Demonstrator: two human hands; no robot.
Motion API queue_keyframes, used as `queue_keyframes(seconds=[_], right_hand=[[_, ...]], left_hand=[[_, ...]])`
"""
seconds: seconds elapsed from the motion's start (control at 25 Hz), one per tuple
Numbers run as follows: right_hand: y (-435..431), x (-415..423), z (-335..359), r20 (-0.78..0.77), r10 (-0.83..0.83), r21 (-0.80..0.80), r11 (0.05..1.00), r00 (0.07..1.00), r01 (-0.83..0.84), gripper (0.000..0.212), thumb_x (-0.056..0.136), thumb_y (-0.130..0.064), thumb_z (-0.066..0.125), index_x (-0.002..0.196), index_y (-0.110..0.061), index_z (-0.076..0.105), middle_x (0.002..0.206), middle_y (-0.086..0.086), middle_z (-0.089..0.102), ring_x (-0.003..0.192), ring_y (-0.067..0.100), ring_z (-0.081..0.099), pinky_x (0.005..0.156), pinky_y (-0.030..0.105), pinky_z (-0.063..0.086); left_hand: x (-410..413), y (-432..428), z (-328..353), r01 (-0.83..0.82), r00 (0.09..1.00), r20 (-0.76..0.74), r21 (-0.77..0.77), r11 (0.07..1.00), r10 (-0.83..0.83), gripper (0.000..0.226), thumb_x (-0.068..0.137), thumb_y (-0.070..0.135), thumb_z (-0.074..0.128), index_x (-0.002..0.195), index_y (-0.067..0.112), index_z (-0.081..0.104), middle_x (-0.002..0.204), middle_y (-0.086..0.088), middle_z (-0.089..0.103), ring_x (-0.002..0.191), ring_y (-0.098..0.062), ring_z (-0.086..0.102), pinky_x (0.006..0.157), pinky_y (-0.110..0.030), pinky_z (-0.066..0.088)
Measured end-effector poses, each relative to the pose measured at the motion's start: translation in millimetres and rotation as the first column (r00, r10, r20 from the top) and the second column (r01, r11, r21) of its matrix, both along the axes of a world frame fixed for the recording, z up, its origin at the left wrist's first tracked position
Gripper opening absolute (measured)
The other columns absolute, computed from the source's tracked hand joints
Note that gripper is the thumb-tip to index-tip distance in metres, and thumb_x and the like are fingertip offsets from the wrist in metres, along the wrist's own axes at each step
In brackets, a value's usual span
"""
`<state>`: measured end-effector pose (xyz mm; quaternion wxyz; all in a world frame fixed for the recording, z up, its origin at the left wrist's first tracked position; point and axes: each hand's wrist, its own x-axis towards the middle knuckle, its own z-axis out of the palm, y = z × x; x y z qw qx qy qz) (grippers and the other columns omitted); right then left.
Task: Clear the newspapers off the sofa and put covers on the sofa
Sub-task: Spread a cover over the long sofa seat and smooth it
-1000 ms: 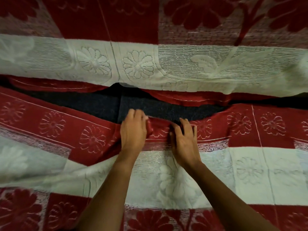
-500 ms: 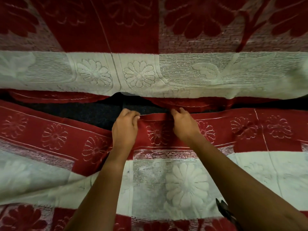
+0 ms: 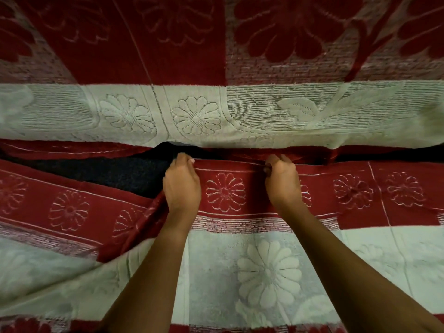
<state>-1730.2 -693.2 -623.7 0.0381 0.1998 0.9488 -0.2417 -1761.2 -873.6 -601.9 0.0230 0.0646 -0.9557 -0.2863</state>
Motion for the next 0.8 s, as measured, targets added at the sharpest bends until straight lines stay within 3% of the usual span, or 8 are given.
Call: queue_keyframes(seconds=[0.16,0.24,0.36,0.48,0.6,0.68,0.76,0.8], right_hand=[[1.7,-10.3,-9.6,-0.143,-0.061,-0.004,0.998,0.988,0.061,0.040,0.080,0.017,0.045,0.115,0.001,0.056,0.121,0.021,0.053,0.107,0.036,0.056,0.088,0.046,0.050],[2.9,-6.7,-14.9,-0.095,-0.039,-0.013,0.999,0.995,0.038,0.042,0.081,0.016,0.046,0.118,0.000,0.054,0.125,0.020,0.050,0.108,0.036,0.054,0.090,0.045,0.049],[1.9,6.4,-17.1,0.041,0.080,-0.012,0.997,0.996,-0.079,0.053,0.078,0.018,0.045,0.127,-0.002,0.048,0.137,0.020,0.039,0.115,0.036,0.050,0.093,0.043,0.048],[3.5,22.6,-19.5,-0.071,0.173,0.029,0.985,0.982,-0.171,0.060,0.074,0.019,0.055,0.130,0.000,0.045,0.140,0.024,0.036,0.106,0.036,0.056,0.076,0.044,0.055],[6.2,41.0,-31.9,-0.206,0.098,0.197,0.979,0.974,-0.057,0.047,0.073,0.005,0.071,0.117,0.000,0.055,0.124,0.028,0.051,0.104,0.036,0.056,0.075,0.043,0.055],[11.2,55.2,-43.2,-0.163,0.042,0.227,0.974,0.986,-0.004,0.038,0.086,-0.013,0.061,0.123,-0.005,0.054,0.131,0.026,0.049,0.119,0.040,0.048,0.093,0.051,0.047],[18.2,71.6,-52.6,-0.038,0.001,0.198,0.980,0.999,0.006,0.046,0.096,-0.033,0.034,0.137,-0.013,0.043,0.148,0.021,0.032,0.137,0.039,0.029,0.111,0.052,0.023],[20.6,79.2,-56.2,0.010,0.020,0.185,0.983,1.000,-0.022,0.051,0.097,-0.039,0.024,0.141,-0.016,0.037,0.151,0.017,0.026,0.140,0.037,0.021,0.113,0.049,0.016]], left_hand=[[-24.9,11.0,-3.9,-0.025,0.997,-0.078,0.006,1.000,0.025,0.021,0.097,0.009,0.041,0.100,-0.004,0.057,0.095,-0.021,0.062,0.085,-0.035,0.059,0.066,-0.032,0.035],[-19.3,12.3,-15.9,-0.031,0.998,-0.049,0.018,0.999,0.032,0.020,0.097,0.008,0.041,0.103,-0.003,0.057,0.097,-0.020,0.062,0.086,-0.035,0.059,0.067,-0.030,0.034],[-0.6,11.8,-32.3,-0.008,0.998,0.059,-0.017,1.000,0.009,0.025,0.095,0.006,0.042,0.118,0.003,0.053,0.107,-0.019,0.062,0.094,-0.035,0.061,0.076,-0.037,0.044],[13.5,26.4,-33.2,0.051,0.997,0.054,-0.042,0.998,-0.049,0.040,0.094,0.012,0.047,0.134,0.011,0.043,0.120,-0.014,0.055,0.101,-0.024,0.059,0.078,-0.026,0.043],[30.8,56.1,-37.0,0.310,0.951,0.022,-0.055,0.949,-0.309,0.043,0.095,0.025,0.036,0.133,0.008,0.046,0.130,-0.013,0.051,0.113,-0.022,0.055,0.090,-0.024,0.042],[46.8,74.2,-51.6,0.490,0.870,0.109,-0.092,0.867,-0.480,0.052,0.094,0.033,0.026,0.140,0.011,0.039,0.145,-0.013,0.040,0.131,-0.026,0.041,0.109,-0.036,0.031],[62.8,83.0,-67.4,0.543,0.839,0.162,-0.189,0.819,-0.519,0.054,0.095,0.037,0.023,0.142,0.013,0.034,0.151,-0.010,0.030,0.140,-0.026,0.026,0.118,-0.038,0.012],[68.5,83.2,-72.8,0.535,0.845,0.159,-0.239,0.810,-0.511,0.053,0.095,0.036,0.025,0.141,0.013,0.036,0.150,-0.010,0.031,0.140,-0.025,0.024,0.119,-0.039,0.007]])
